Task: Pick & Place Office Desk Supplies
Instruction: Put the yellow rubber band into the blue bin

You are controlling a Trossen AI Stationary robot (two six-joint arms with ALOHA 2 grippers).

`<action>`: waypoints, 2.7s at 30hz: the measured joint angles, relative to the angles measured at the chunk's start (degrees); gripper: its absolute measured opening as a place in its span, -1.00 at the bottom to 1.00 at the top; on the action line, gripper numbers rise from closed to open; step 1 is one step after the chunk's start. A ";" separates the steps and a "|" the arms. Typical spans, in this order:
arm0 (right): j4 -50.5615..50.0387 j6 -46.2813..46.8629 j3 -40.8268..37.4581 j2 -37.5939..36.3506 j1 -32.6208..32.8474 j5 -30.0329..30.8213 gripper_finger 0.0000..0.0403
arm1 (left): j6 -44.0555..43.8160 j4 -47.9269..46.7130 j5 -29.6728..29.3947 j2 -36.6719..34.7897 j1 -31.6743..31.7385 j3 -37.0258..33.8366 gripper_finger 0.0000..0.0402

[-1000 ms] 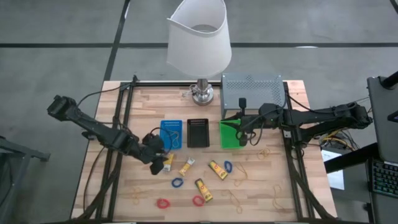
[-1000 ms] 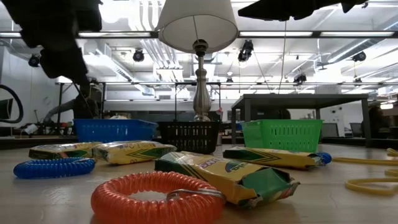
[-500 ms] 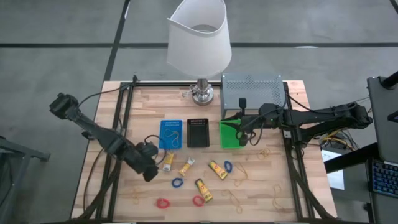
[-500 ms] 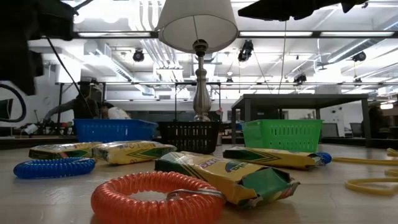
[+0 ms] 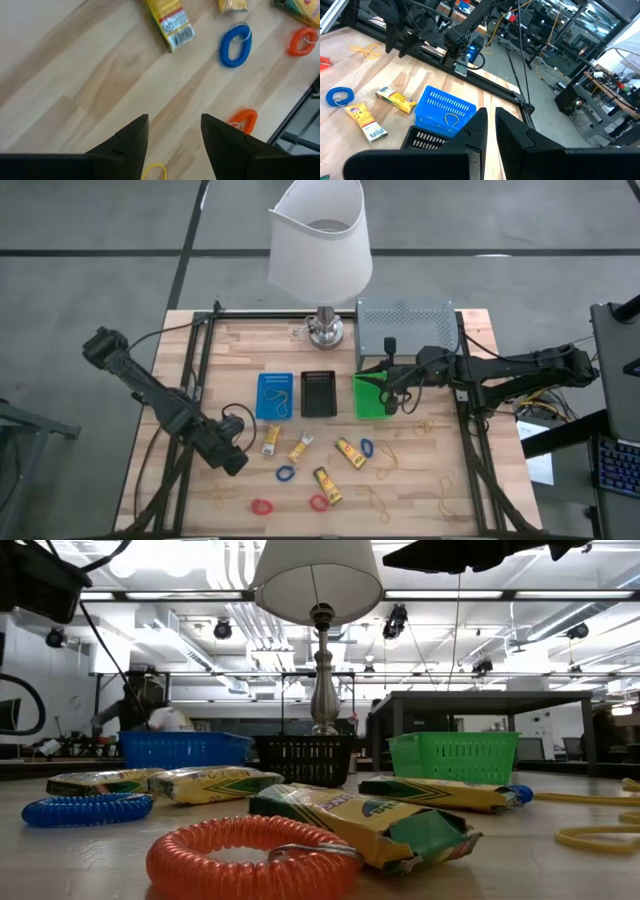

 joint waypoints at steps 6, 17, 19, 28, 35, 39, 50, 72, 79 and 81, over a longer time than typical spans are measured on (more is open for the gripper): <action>0.01 0.00 0.00 0.00 0.01 0.00 -0.83 | -3.98 1.69 0.22 1.17 -3.21 0.00 -0.06; 0.02 0.00 0.00 0.00 0.00 0.00 -0.83 | -3.30 3.56 12.21 13.85 -8.11 4.94 -0.15; 0.01 0.00 0.00 0.00 0.00 0.00 -0.83 | -2.84 1.58 13.53 16.25 -9.27 7.26 -0.18; 0.02 0.00 0.00 0.00 0.00 0.00 -0.83 | 2.76 -2.21 13.95 23.23 -12.72 11.07 -0.18; 0.02 0.00 0.00 0.00 0.00 0.00 -0.83 | 3.58 -3.31 14.22 23.54 -13.01 8.33 -0.18; 0.02 0.00 0.00 0.00 0.01 0.00 -0.83 | 5.86 -2.28 12.74 23.52 -13.01 7.75 -0.18; 0.00 0.00 0.00 0.00 -0.02 0.00 -0.83 | 7.21 3.65 12.60 23.52 -13.01 3.62 -0.18; -0.01 0.00 0.00 0.00 -0.01 0.00 -0.83 | 5.51 5.07 12.18 23.50 -13.12 2.91 -0.84; 0.01 0.00 0.00 0.00 -0.01 0.00 -0.83 | 5.53 5.44 11.94 23.50 -13.12 2.91 -0.98; 0.02 0.00 0.00 0.00 0.00 0.00 -0.83 | 5.70 5.40 11.94 23.48 -13.12 2.97 -0.98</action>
